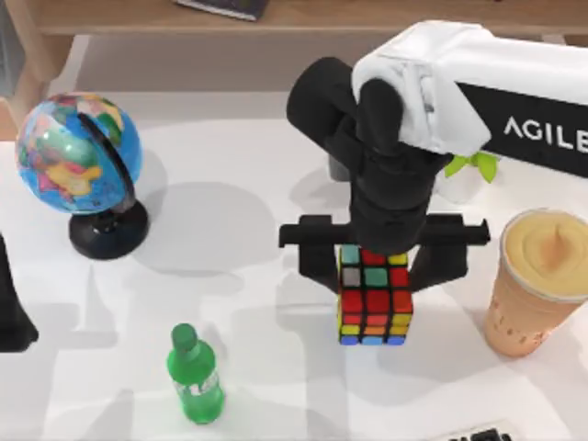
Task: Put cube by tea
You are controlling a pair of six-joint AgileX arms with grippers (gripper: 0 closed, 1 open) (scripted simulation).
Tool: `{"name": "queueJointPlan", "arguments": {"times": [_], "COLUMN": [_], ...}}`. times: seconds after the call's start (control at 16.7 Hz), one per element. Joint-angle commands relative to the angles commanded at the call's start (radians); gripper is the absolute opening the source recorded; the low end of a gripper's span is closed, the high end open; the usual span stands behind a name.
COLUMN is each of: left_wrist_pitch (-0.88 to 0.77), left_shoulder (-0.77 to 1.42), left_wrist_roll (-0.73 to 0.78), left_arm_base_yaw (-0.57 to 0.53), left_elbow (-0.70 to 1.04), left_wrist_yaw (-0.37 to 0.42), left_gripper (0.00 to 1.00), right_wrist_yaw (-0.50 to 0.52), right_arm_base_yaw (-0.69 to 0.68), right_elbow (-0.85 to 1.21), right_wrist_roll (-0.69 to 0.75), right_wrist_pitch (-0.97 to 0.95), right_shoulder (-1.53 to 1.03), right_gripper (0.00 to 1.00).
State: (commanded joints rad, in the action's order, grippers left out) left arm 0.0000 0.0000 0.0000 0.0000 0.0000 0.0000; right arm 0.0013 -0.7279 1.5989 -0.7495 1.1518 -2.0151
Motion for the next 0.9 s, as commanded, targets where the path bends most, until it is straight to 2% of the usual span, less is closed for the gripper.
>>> {"name": "queueJointPlan", "arguments": {"times": [0.9], "left_wrist_pitch": [0.000], "left_shoulder": [0.000], "left_wrist_roll": [0.000], "left_arm_base_yaw": [0.000], "left_elbow": [0.000], "left_wrist_yaw": [0.000], "left_gripper": [1.00], "right_wrist_yaw": [-0.011], "right_arm_base_yaw": [-0.019], "right_elbow": [-0.005], "right_wrist_roll": [0.000], "right_wrist_pitch": [-0.064], "right_shoulder": [0.029], "right_gripper": [0.00]}}
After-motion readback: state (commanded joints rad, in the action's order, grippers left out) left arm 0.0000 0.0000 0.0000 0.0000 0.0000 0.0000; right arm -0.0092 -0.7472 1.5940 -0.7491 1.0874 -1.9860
